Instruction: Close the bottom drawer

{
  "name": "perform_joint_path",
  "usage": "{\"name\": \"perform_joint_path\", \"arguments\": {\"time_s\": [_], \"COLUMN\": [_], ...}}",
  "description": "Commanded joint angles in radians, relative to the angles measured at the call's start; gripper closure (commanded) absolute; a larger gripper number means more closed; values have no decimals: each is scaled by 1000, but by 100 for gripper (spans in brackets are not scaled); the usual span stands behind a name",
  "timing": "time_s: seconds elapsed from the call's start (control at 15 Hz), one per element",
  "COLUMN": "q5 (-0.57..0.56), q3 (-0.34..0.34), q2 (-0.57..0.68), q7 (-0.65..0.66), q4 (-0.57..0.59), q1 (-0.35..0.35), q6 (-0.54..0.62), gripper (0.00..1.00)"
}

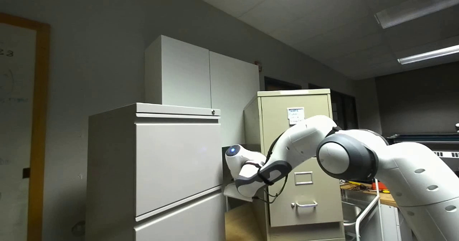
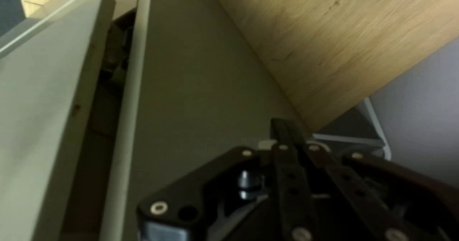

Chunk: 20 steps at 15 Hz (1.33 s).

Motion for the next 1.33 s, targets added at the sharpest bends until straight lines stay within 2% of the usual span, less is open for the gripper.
{"name": "perform_joint_path", "arguments": {"time_s": [0.0, 0.33, 0.67, 0.8, 1.0, 1.27], "q5": [87, 121, 101, 39, -80, -239], "q3": [-33, -72, -70, -57, -46, -58], "q2": [-174, -413, -628, -644, -604, -490], "q7": [-73, -117, -131, -95, -17, 171], "q4": [-217, -467, -673, -710, -717, -662], "q1": [6, 16, -37, -86, -152, -175], "q6": [166, 309, 320, 319, 323, 338], "gripper": [100, 100, 100, 100, 100, 100]}}
